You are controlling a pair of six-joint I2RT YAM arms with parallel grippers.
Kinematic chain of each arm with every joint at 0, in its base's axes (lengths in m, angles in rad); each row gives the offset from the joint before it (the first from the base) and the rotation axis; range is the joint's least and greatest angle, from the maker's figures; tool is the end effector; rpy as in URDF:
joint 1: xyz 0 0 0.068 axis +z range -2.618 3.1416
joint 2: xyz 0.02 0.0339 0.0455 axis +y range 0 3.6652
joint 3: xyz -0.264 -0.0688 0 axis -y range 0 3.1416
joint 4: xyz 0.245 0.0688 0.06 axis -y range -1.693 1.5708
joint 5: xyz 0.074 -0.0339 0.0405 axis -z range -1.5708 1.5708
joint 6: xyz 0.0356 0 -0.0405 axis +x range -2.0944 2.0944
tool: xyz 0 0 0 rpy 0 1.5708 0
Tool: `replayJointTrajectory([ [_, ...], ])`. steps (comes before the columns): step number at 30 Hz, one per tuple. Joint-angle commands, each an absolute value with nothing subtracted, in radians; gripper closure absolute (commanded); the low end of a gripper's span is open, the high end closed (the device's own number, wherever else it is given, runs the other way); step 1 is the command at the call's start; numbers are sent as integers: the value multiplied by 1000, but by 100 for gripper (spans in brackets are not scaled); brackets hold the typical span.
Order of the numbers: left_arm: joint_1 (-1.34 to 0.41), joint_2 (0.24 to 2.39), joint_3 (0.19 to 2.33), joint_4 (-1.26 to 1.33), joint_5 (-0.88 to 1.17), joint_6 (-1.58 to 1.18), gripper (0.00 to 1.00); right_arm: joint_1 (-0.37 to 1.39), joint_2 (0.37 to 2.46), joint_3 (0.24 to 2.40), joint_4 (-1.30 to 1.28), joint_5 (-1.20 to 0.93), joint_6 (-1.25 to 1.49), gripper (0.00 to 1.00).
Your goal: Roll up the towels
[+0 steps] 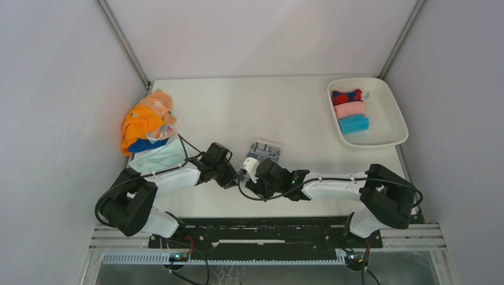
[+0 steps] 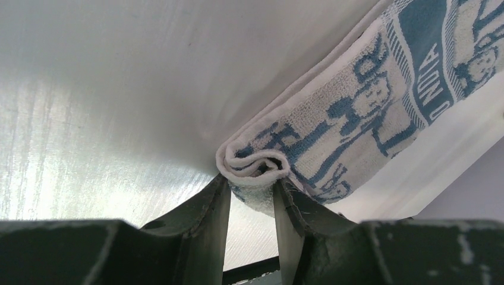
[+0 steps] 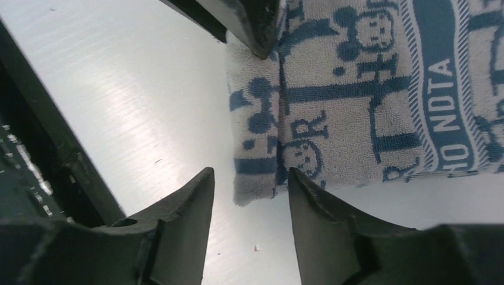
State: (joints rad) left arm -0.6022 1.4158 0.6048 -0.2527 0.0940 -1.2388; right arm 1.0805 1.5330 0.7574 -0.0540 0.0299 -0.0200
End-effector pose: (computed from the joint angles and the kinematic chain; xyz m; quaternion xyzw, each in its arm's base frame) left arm 0.1997 -0.1413 0.1424 -0.2914 0.9221 -0.2270 0.1155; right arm 0.1427 0.2650 0.1678 -0.4827 0.7973 0.1711 0.3195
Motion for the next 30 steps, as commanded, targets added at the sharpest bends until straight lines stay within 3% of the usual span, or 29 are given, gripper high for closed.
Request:
replayJointTrajectory([
  [1,-601,1455,605,-340,50,-1181,62,1129,1448,791,-56,92,-82,49],
  [18,-601,1466,615,-342,57,-1169,62,1236,1671,870,-98,321,-154,51],
  [30,-599,1478,628,-360,46,-1155,62,1217,1746,883,-165,325,-117,51],
])
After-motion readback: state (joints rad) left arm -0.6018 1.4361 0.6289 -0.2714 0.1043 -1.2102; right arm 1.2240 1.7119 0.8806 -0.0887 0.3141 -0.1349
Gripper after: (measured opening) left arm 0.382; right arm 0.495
